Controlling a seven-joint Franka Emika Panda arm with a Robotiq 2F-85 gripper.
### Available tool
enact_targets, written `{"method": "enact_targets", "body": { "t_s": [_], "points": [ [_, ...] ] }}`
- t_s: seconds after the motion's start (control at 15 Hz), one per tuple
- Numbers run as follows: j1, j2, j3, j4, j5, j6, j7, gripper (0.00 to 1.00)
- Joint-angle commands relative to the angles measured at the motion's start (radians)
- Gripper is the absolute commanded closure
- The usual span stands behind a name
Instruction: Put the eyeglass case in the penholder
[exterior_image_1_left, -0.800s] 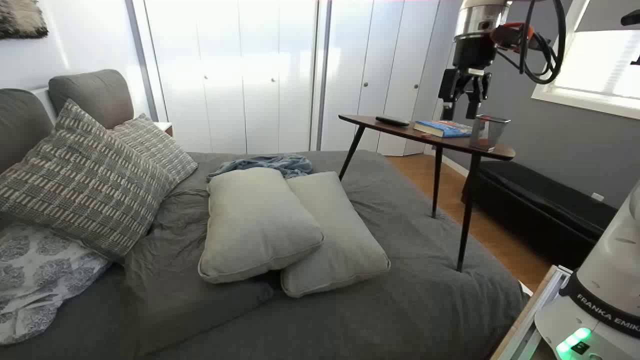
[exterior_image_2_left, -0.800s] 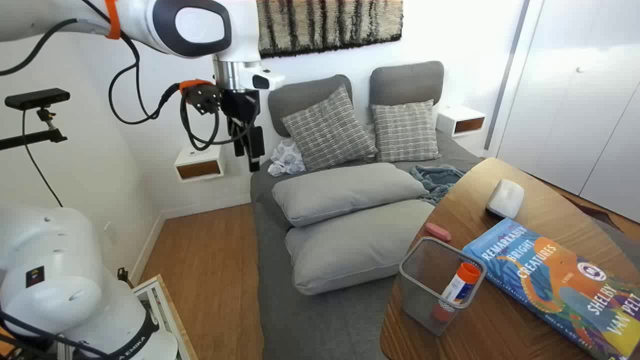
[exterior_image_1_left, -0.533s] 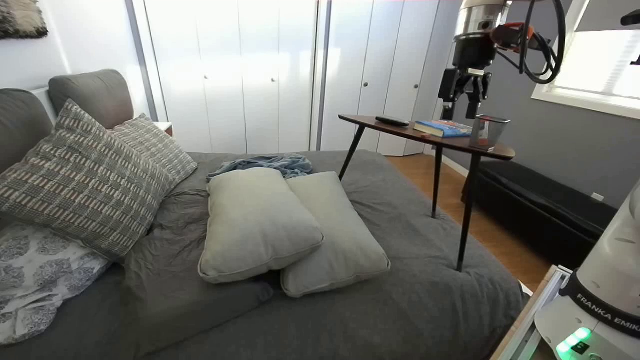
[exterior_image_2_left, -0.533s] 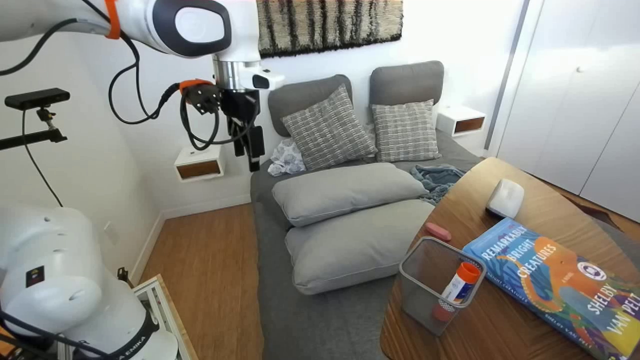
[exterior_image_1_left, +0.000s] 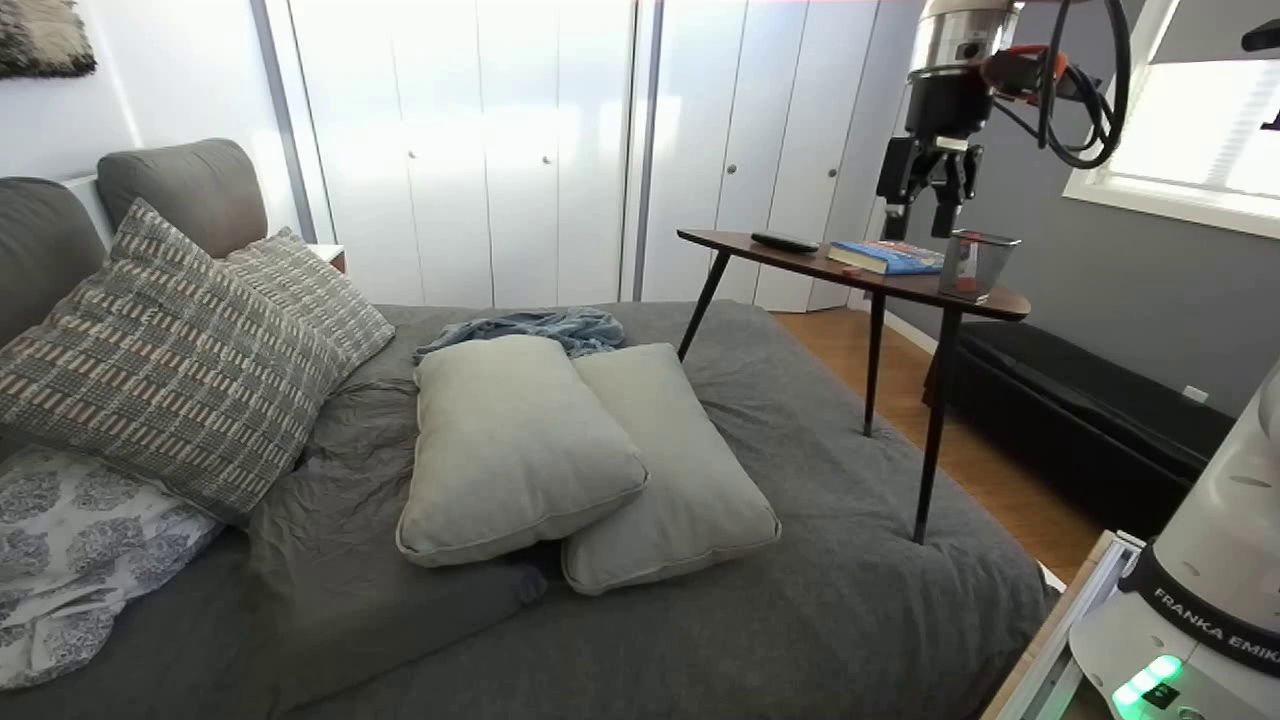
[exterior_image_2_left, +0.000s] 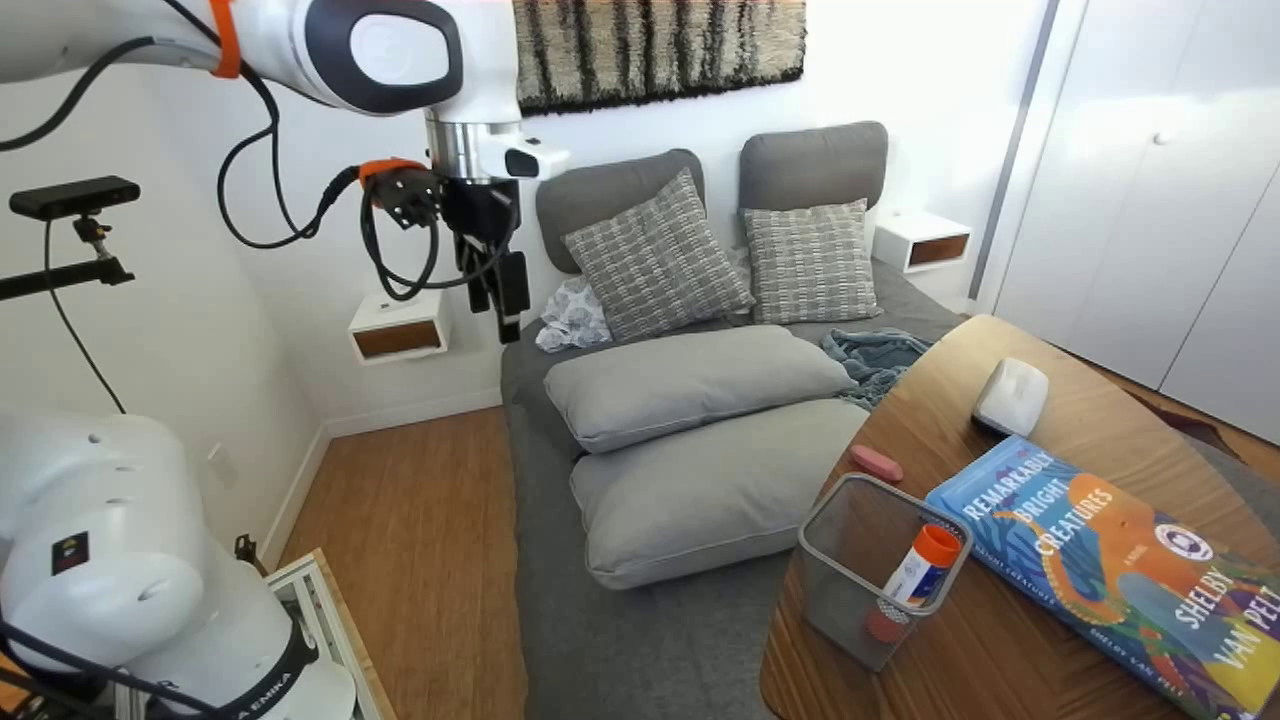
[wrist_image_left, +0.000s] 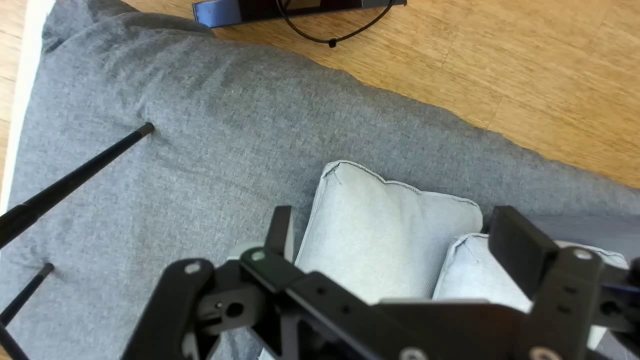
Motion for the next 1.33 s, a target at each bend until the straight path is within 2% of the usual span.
{"method": "enact_targets", "body": {
  "t_s": [0.0,0.2,0.53,0.87,0.93,1.27],
  "points": [
    [-0.02,0.016,-0.011,0.016,-0.014,0.054,-0.022,0.0],
    [-0.04,0.046,-0.044,0.044,-0.05,0.128,-0.079,0.0],
    [-0.076,0.135,-0.146,0.127,-0.107,0.258,-0.271,0.0],
    [-0.088,0.24,-0.253,0.245,-0.062,0.325,-0.472,0.0],
    [-0.098,0.188,-0.219,0.177,-0.088,0.325,-0.401,0.0],
    [-0.1,0.234,-0.242,0.229,-0.081,0.326,-0.453,0.0]
  ]
}}
